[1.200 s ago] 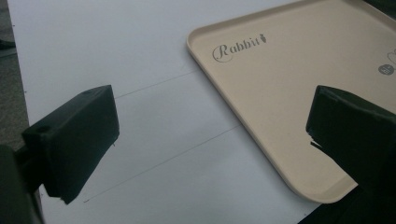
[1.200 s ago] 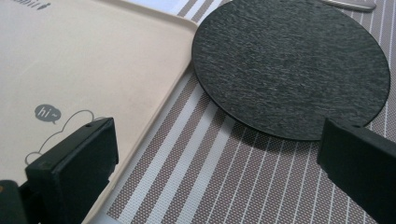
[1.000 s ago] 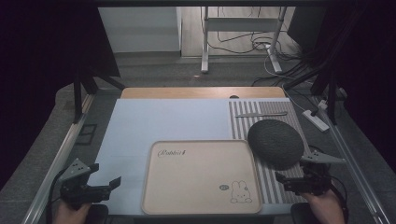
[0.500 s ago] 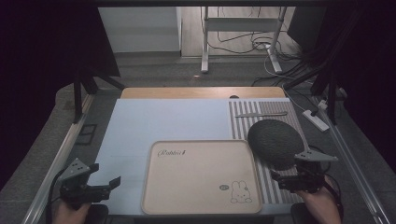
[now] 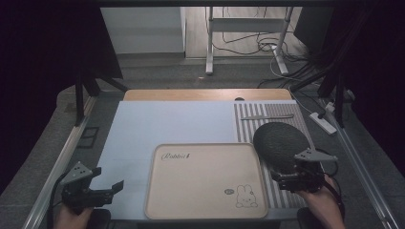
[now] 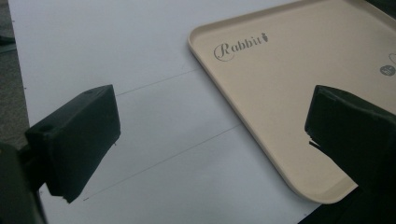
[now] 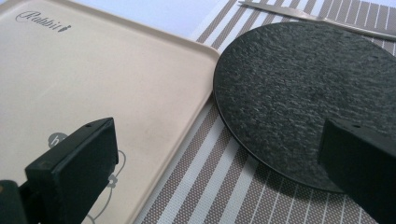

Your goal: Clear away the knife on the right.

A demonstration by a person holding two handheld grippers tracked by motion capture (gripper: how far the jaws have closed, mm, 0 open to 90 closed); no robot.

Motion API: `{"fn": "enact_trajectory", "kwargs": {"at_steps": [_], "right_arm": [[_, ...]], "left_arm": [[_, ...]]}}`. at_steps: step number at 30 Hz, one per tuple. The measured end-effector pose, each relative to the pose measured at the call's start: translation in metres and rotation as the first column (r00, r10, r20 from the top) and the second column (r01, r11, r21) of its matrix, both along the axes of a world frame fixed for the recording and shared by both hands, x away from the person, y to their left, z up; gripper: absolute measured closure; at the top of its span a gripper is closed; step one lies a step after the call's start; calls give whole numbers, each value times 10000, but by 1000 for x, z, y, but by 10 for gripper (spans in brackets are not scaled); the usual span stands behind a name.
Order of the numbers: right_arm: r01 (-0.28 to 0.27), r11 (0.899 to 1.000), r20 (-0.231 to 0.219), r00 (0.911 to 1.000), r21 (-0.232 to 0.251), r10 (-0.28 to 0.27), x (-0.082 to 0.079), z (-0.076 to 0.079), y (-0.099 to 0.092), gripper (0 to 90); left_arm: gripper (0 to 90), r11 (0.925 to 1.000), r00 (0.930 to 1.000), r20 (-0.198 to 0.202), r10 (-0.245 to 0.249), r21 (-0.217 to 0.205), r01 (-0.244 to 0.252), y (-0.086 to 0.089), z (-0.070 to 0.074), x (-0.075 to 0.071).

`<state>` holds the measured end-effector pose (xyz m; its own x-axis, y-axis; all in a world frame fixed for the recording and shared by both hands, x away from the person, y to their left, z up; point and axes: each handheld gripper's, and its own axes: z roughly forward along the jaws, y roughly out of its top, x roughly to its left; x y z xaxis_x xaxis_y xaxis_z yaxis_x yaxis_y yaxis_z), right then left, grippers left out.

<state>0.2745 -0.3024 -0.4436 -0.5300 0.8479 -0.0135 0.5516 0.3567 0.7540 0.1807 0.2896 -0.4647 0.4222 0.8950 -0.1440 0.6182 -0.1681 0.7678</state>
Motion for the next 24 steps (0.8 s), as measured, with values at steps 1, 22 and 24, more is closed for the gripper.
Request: {"fn": "enact_trajectory", "kwargs": {"at_steps": [1, 22, 24], "right_arm": [[-8, 10000, -8, 10000, 13, 8, 1, 0, 0, 0], [-401, 9982, -33, 9992, 449, 403, 35, -8, -3, 0], [-393, 9980, -6, 9992, 489, 393, 38, -9, -3, 0]], "left_arm": [[34, 10000, 10000, -4, 3, 6, -3, 0, 0, 0], [38, 10000, 10000, -54, 21, 55, -20, 0, 0, 1], [38, 10000, 10000, -60, 25, 59, -25, 0, 0, 1]]}}
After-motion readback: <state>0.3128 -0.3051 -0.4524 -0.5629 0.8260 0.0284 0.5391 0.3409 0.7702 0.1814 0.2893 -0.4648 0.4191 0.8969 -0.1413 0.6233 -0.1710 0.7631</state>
